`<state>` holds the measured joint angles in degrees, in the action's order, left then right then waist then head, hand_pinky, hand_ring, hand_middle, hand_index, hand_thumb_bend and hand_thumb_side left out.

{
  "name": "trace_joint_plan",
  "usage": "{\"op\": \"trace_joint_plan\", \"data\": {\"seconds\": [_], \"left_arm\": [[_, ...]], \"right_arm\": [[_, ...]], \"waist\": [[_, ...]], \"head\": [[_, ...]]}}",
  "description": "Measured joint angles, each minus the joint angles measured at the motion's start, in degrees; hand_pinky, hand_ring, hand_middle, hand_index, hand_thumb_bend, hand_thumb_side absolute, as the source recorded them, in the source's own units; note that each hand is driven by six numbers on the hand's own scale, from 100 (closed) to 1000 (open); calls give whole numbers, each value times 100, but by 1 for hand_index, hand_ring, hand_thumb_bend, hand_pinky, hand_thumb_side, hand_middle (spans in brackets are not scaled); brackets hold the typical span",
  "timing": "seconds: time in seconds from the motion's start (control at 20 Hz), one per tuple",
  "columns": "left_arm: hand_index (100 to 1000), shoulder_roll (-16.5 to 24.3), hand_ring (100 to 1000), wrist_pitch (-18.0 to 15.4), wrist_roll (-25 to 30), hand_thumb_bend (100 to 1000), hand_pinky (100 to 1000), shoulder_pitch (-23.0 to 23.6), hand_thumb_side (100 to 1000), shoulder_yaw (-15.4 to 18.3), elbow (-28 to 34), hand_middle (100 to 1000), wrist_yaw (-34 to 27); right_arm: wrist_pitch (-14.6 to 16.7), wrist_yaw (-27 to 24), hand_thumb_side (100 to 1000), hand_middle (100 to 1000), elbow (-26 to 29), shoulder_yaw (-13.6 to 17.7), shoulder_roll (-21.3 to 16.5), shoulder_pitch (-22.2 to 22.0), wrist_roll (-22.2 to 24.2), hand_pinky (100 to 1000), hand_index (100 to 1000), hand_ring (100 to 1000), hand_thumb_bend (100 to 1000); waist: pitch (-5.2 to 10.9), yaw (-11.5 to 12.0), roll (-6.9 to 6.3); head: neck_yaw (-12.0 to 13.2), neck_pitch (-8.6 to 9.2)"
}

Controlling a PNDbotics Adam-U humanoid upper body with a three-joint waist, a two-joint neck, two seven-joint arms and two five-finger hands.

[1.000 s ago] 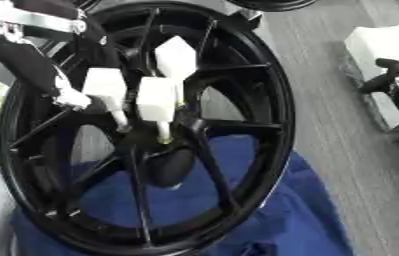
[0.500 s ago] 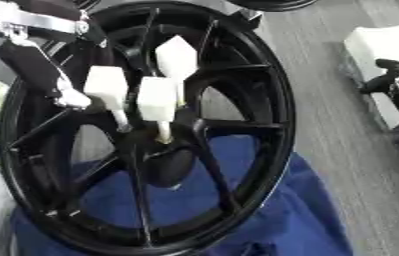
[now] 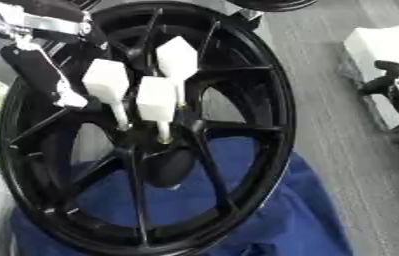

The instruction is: Pull the pin out of the wheel hub.

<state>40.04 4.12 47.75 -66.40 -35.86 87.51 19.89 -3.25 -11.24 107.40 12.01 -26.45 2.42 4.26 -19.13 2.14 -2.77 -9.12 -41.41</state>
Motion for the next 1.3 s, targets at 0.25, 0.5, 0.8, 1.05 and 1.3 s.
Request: {"op": "trace_joint_plan", "data": {"seconds": [0.25,0.5,0.8,1.05,1.3], "left_arm": [[523,28,541,196,-181,230,645,98,257,85,102,380,-334],[499,235,520,492,-334,191,634,215,221,545,464,348,-810],[462,531,491,964,-812,143,620,314,143,1405,679,301,-1437],[444,750,473,1105,-1517,100,616,324,108,2137,480,275,-1767],[457,1037,473,1086,-2227,100,621,445,127,2767,155,282,-2110]], "right_arm": [[0,0,720,589,-27,4,3,-5,0,1000,858,699,100],[0,0,719,589,-29,34,4,-46,-1,1000,859,699,100],[17,0,714,589,-29,56,4,-78,-20,1000,859,700,100],[32,0,709,590,-29,85,1,-103,-37,1000,859,700,100],[59,0,700,589,-27,124,-16,-157,-66,1000,859,700,100]], "waist": [[-7,0,5],[-12,9,1],[-9,65,2],[8,126,5],[46,180,-3]], "head": [[-9,0],[-48,0],[-120,-1],[-165,-9],[-218,-33]]}}
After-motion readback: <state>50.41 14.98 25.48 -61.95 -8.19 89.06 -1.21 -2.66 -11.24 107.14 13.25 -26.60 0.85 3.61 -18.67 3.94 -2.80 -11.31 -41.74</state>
